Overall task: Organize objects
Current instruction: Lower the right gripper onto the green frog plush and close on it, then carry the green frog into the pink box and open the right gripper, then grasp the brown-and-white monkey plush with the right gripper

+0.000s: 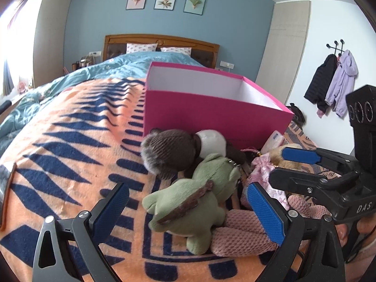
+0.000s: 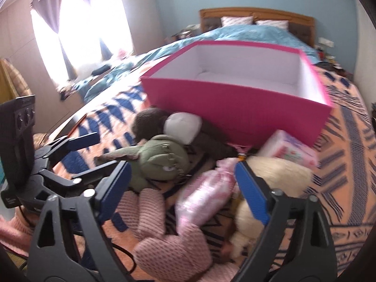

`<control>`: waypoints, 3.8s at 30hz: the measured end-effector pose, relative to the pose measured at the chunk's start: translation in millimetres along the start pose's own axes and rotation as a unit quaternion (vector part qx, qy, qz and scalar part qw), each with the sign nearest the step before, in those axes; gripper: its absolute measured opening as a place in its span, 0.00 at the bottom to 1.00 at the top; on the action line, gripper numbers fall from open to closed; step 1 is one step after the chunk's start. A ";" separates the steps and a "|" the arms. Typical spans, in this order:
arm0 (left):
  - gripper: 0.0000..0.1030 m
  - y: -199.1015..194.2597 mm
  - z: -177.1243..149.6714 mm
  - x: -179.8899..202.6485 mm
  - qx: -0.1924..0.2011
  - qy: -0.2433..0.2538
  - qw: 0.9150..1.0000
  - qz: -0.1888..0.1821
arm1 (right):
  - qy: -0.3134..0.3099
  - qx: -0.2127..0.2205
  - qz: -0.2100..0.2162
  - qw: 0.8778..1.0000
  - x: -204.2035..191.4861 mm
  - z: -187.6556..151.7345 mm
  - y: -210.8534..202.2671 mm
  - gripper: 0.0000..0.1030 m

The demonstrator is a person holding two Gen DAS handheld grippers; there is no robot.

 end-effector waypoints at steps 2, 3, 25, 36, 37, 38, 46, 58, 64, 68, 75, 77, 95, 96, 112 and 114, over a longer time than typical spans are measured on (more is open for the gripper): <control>0.98 2.5 -3.6 -6.7 -0.009 -0.010 1.000 -0.008 | -0.002 -0.019 0.015 1.000 -3.2 2.6 10.6 0.81; 0.98 3.2 -5.2 -10.1 -0.013 -0.015 1.000 -0.014 | -0.004 -0.025 0.012 1.000 -3.3 3.9 14.0 0.78; 0.52 20.7 -24.4 -9.6 -0.065 -0.013 0.995 -0.077 | 0.019 -0.138 0.060 0.988 -0.9 -0.4 68.4 0.58; 0.51 -9.6 12.6 -8.5 -0.002 0.008 0.996 -0.084 | 0.007 -0.069 0.070 0.995 -26.0 12.5 29.3 0.57; 0.51 -11.4 18.2 -6.5 0.004 0.014 0.996 -0.086 | 0.002 -0.061 0.066 0.996 -27.7 16.5 24.0 0.57; 0.51 -12.5 23.6 -4.7 0.009 0.019 0.996 -0.087 | 0.001 -0.056 0.065 0.996 -28.3 19.3 20.8 0.57; 0.51 -29.9 70.3 13.6 0.054 0.054 0.992 -0.096 | -0.019 0.003 0.049 0.999 -28.2 60.3 -15.1 0.57; 0.51 -14.2 156.4 33.3 0.098 0.102 0.986 -0.091 | -0.026 0.068 0.029 0.997 2.0 136.8 -36.3 0.57; 0.51 25.0 164.3 41.3 0.072 0.120 0.988 -0.070 | 0.008 0.052 0.031 0.998 37.2 146.1 -13.1 0.57; 0.51 55.3 160.2 44.2 0.040 0.133 0.989 -0.054 | 0.037 0.029 0.030 0.998 62.4 144.9 11.3 0.57; 0.52 97.4 145.7 38.2 -0.011 0.140 0.989 -0.039 | 0.068 -0.017 0.032 0.997 91.3 129.1 52.6 0.57; 0.52 106.3 140.4 37.1 -0.026 0.143 0.989 -0.039 | 0.077 -0.027 0.036 0.996 96.8 124.0 60.7 0.57; 0.66 71.5 140.8 6.5 0.025 0.093 0.995 -0.032 | 0.071 -0.005 0.048 0.996 84.3 113.5 33.7 0.57; 0.67 60.4 140.1 2.9 0.036 0.084 0.995 -0.041 | 0.065 0.001 0.048 0.997 78.7 111.7 25.6 0.57; 0.75 37.6 58.3 -6.1 -0.003 0.073 0.995 -0.069 | 0.048 -0.051 0.073 0.995 34.5 41.7 30.5 0.61; 0.75 43.8 49.8 -8.0 -0.017 0.066 0.995 -0.071 | 0.054 -0.061 0.067 0.994 37.5 37.7 37.5 0.61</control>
Point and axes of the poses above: each gripper's, at about its wrist camera, not at the fingertips, and y roughly the way its jaws point, x to its right, z to its top, the point moved 9 cm from there along y, roughly the way its jaws point, and after that the axes turned 14 degrees about z, right-handed, at the moved point
